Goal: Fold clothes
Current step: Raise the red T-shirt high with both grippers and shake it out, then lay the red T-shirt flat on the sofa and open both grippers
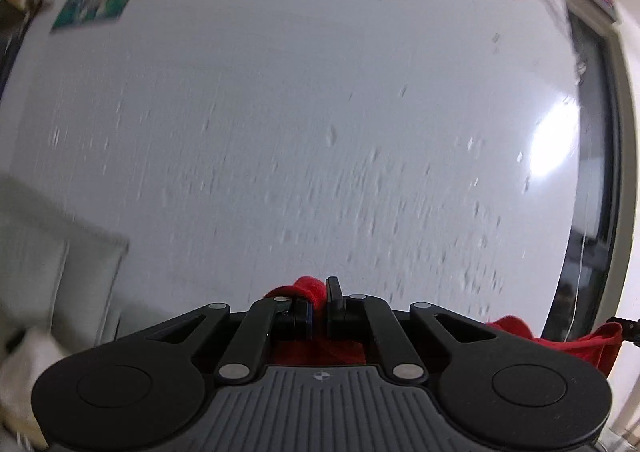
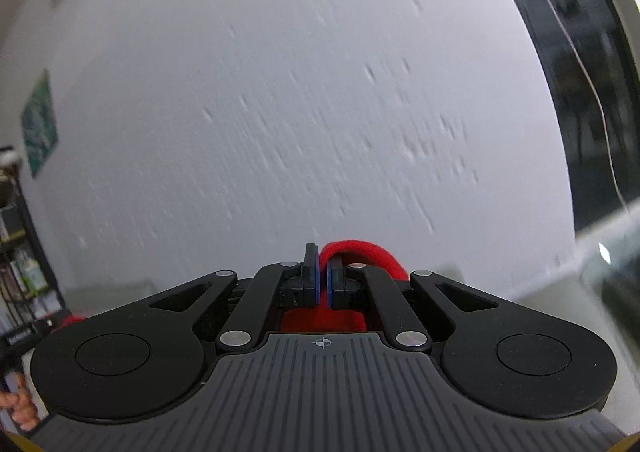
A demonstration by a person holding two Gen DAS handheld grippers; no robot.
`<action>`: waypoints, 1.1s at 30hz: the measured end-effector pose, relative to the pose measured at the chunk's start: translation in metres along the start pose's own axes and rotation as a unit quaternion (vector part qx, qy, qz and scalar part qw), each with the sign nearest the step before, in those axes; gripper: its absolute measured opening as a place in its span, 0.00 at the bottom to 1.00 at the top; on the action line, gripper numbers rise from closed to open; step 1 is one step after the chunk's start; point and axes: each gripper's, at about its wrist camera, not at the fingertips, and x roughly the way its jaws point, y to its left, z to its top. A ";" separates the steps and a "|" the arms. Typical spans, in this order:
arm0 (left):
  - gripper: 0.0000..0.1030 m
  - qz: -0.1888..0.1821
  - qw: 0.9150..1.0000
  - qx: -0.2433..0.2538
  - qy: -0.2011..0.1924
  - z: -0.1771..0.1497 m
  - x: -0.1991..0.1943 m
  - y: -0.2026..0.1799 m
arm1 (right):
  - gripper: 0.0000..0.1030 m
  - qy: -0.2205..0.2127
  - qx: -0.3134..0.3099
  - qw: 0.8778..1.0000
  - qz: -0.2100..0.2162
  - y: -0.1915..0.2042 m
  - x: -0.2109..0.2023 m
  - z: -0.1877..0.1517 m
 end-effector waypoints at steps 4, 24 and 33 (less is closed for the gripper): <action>0.04 0.008 1.000 0.015 0.004 -0.041 -0.013 -0.001 | 0.02 -0.020 -0.006 1.000 0.008 -0.001 -0.013 -0.006; 0.04 0.164 0.921 -0.110 0.337 -0.334 -0.127 0.084 | 0.02 0.329 0.105 0.929 -0.137 -0.102 0.000 -0.378; 0.08 0.169 0.897 -0.040 0.407 -0.354 -0.154 0.071 | 0.02 0.341 0.058 0.929 -0.131 -0.086 -0.061 -0.374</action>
